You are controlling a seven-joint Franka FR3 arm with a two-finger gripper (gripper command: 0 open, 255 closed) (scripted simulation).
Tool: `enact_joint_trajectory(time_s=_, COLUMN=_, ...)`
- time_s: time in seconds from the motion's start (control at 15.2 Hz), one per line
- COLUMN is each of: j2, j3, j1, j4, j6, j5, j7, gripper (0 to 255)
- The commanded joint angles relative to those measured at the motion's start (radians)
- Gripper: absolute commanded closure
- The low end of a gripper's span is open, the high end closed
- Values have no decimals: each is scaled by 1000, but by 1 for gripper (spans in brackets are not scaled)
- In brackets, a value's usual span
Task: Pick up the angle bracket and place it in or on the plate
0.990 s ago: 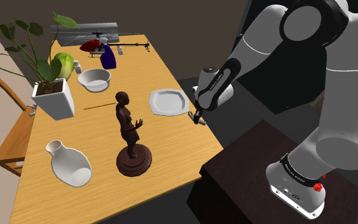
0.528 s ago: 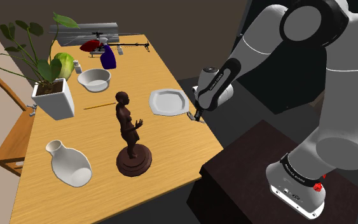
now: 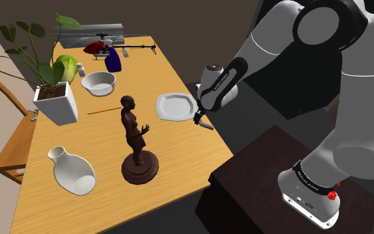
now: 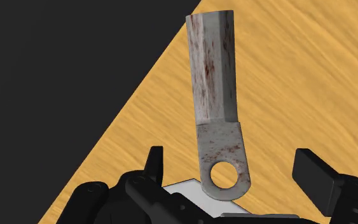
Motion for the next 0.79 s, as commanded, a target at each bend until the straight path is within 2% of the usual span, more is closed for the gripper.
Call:
enact_joint_trajectory(time_s=0.0, j2=-3, j3=-16, j1=30, j4=29, j6=-8, j5=4, j7=47, gripper=0)
enact_joint_trajectory(time_s=0.46, j2=99, j3=-10, j1=24, j4=75, j6=49, j5=8, j7=44, gripper=0)
enact_joint_trajectory(time_s=0.73, j2=107, j3=-10, j1=24, j4=79, j6=53, j5=8, j7=44, gripper=0)
